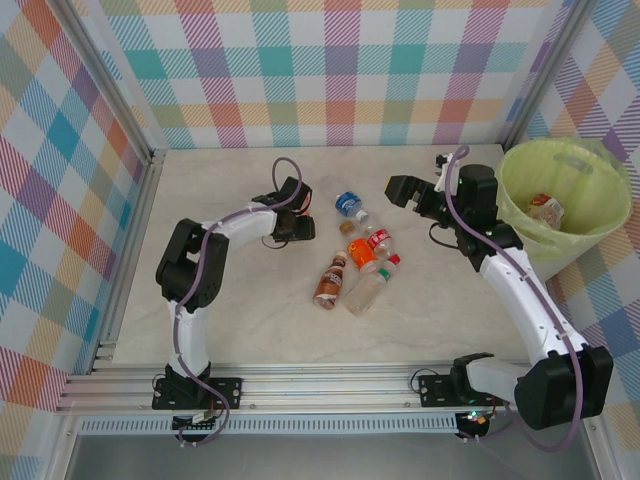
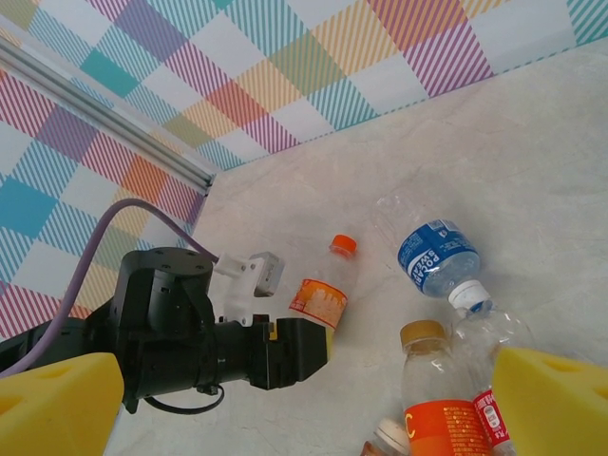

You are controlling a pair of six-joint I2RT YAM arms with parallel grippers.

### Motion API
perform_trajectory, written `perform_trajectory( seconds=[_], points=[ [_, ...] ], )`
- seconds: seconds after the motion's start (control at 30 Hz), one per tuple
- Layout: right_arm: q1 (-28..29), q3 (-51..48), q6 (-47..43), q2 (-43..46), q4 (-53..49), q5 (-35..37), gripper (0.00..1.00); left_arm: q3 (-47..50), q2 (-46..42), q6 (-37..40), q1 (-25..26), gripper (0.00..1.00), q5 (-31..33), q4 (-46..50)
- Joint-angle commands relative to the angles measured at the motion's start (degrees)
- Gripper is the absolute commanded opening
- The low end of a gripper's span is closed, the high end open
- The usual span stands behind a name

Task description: Put the plastic bottles in the bin

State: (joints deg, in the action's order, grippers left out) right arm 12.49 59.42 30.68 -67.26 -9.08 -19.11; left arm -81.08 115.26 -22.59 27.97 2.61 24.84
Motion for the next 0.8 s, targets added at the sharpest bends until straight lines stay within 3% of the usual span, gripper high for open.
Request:
perform_trajectory(
  seconds=[0.0, 0.13, 0.33, 0.4, 0.43, 0.77],
  points=[
    [0.60, 2.11, -0.25, -0.99, 1.17, -0.06, 1.00, 4.50, -5.00, 1.35, -0.22, 0.47, -4.96, -2.66],
    [0.94, 2.19, 0.67, -2.15, 1.19, 0.46, 1.00, 12.11, -11.01, 0.47, -0.19, 0.41, -10.42, -12.09],
    [2.09, 2.41, 2.82, -4.33, 1.22, 1.50, 1.00, 25.11, -22.22, -2.98, -0.03, 0.23, -17.30, -27.14],
    [2.90, 2.78, 2.82, -5.42, 0.85, 1.84, 1.00, 28.94, -26.01, -3.93, -0.02, 0.12, -19.50, -31.52],
    [3.24, 3.10, 2.73, -5.95, 0.52, 1.89, 1.00, 29.89, -27.41, -4.09, -0.02, 0.02, -20.58, -32.44],
    [8.19, 7.40, 5.32, -11.95, 3.05, -2.94, 1.00, 35.07, -35.63, -9.76, 0.16, 0.00, -38.58, -44.42]
  ],
)
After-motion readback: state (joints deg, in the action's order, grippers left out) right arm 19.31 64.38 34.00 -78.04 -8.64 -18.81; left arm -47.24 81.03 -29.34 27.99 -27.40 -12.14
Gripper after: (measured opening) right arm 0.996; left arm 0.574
